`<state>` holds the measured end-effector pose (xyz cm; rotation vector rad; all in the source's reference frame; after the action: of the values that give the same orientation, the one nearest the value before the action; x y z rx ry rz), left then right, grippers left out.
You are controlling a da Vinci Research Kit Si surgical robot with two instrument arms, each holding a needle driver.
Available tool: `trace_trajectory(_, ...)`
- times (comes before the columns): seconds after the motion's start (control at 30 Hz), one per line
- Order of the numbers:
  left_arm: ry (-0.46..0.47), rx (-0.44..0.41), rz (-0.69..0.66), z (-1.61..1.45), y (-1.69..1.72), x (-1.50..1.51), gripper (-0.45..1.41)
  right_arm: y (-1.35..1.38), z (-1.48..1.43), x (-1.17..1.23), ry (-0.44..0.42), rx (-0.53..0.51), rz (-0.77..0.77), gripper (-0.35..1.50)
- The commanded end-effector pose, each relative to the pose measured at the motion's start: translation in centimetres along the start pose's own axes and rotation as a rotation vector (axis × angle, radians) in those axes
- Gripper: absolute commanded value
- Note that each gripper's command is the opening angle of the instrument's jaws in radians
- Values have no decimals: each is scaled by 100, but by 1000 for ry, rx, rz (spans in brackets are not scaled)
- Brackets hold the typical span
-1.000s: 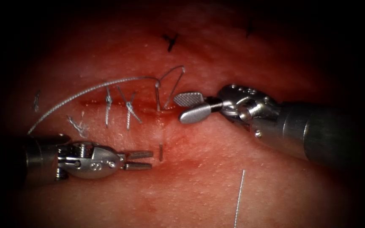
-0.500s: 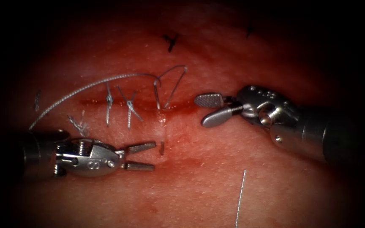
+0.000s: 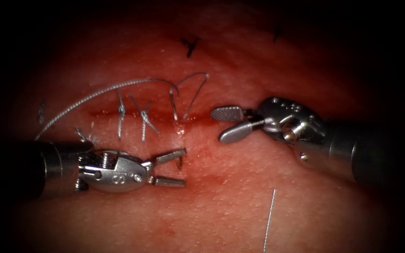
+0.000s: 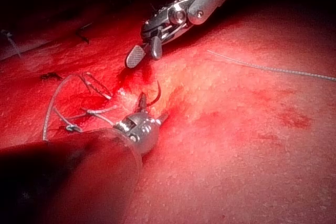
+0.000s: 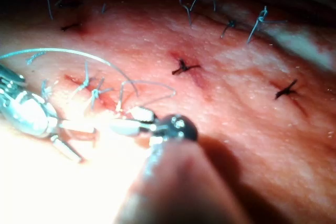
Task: Wound Closure
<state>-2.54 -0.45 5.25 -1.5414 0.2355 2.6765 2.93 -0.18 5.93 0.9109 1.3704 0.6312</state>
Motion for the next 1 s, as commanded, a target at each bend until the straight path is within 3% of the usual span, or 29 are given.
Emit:
trace_trajectory(0.03, 0, 1, 0, 10, -3, 0, 32, 6, 8, 4, 1, 2, -4, 125)
trace_trajectory(0.2, 1, 10, -2, 19, -7, 0, 14, 6, 8, 3, 2, 1, -4, 121)
trace_trajectory(0.3, -4, 30, -8, 23, -9, -1, -37, 6, 8, 3, 1, 2, -4, 118)
trace_trajectory(0.33, -11, 42, -31, 23, -10, -1, -45, 5, 8, 3, 1, 2, -4, 116)
trace_trajectory(0.63, -15, 49, -258, 17, -7, 2, -45, 5, 7, 5, 1, -10, -102, 115)
trace_trajectory(0.83, 87, -97, -622, 3, -2, 20, -45, 3, 8, 4, 1, -16, -143, 113)
trace_trajectory(1.0, 121, -201, -809, -7, -4, 39, -45, 0, 11, 3, -6, 0, -145, 104)
